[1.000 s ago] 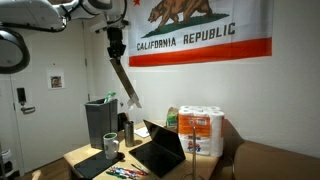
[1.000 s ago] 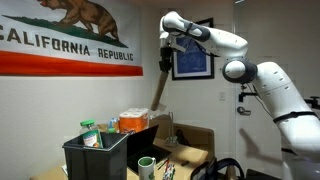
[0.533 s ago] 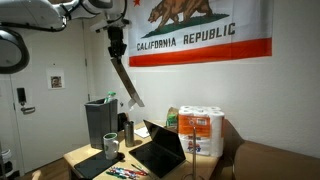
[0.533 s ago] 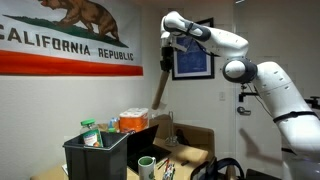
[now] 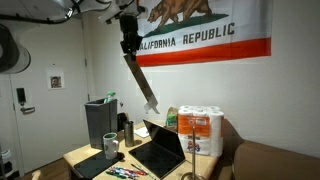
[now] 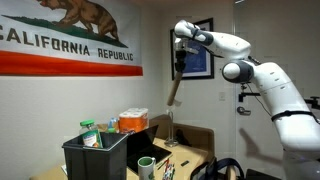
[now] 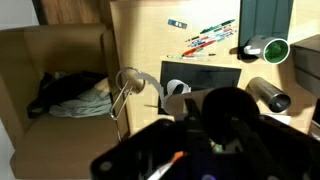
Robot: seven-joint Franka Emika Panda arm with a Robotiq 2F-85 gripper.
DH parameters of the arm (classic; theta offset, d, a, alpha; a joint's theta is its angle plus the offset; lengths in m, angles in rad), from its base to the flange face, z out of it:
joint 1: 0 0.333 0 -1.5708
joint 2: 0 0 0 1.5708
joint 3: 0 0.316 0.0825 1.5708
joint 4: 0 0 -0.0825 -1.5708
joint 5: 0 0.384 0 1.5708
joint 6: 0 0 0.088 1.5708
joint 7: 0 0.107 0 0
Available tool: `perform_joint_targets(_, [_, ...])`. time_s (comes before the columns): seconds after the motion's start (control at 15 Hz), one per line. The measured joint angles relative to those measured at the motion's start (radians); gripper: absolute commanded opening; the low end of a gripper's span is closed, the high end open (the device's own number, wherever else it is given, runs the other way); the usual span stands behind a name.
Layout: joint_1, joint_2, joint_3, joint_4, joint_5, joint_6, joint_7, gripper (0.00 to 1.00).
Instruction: Take the paper towel roll out of the grey bin and place it on the silver holder
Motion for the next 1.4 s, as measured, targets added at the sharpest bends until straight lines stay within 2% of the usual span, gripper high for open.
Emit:
perform_joint_targets(0.2, [-0.082, 0.025, -0.004, 0.0, 0.0, 0.002, -0.08, 0.04])
perform_joint_targets(0.4, [-0.123, 0.065, -0.004, 0.002, 0.0, 0.02, -0.1, 0.05])
perform_joint_targets(0.93, [-0.125, 0.17, -0.003, 0.051, 0.0, 0.124, -0.084, 0.04])
perform_joint_targets(1.27, [-0.123, 0.248, -0.005, 0.177, 0.0, 0.128, -0.045, 0.04])
perform_joint_targets(1.4, [-0.125, 0.255, -0.005, 0.177, -0.002, 0.165, -0.029, 0.04])
